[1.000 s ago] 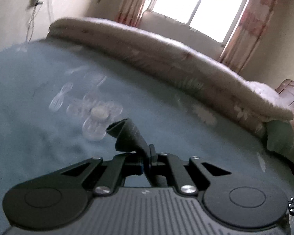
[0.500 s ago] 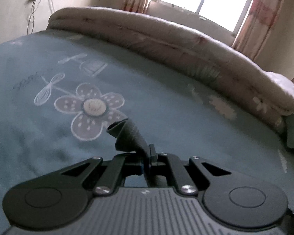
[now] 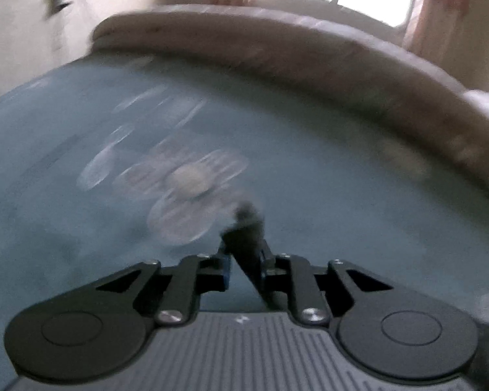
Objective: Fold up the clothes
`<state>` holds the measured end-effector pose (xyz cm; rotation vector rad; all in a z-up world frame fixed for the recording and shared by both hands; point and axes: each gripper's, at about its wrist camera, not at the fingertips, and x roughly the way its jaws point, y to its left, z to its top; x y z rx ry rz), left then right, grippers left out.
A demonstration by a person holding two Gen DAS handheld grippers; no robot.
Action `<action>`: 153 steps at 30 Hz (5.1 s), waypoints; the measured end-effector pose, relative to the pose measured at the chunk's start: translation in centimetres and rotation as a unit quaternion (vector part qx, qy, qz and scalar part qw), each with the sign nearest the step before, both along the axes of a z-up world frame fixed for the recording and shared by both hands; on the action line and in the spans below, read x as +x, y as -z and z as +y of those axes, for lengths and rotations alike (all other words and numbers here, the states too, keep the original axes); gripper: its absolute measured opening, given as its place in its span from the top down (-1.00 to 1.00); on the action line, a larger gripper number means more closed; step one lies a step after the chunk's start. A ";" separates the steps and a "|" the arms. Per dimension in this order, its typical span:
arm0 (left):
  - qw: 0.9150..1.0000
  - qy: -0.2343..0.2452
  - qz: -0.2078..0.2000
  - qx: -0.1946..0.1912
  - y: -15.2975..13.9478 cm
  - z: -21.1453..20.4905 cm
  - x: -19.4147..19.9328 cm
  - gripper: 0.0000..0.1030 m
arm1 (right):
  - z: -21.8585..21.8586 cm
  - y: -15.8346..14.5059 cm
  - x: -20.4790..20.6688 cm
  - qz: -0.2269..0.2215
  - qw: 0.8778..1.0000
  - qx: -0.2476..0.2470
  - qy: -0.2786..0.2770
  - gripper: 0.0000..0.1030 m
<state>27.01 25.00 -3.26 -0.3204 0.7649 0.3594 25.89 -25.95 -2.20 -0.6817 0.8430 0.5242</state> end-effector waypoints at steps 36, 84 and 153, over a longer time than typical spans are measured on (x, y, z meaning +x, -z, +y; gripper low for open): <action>0.995 0.077 -0.031 -0.057 1.1 -2.0 -24.6 0.01 | 44.6 1.5 11.0 0.086 0.960 0.166 -0.207 0.15; 0.963 0.086 -0.053 -0.250 3.9 3.6 -3.6 0.15 | 23.5 1.9 -8.1 0.123 0.974 0.191 0.003 0.05; 0.955 0.283 0.016 -0.084 -0.1 -12.1 -5.1 0.46 | 10.2 -0.9 -4.6 0.039 0.992 0.111 0.034 0.63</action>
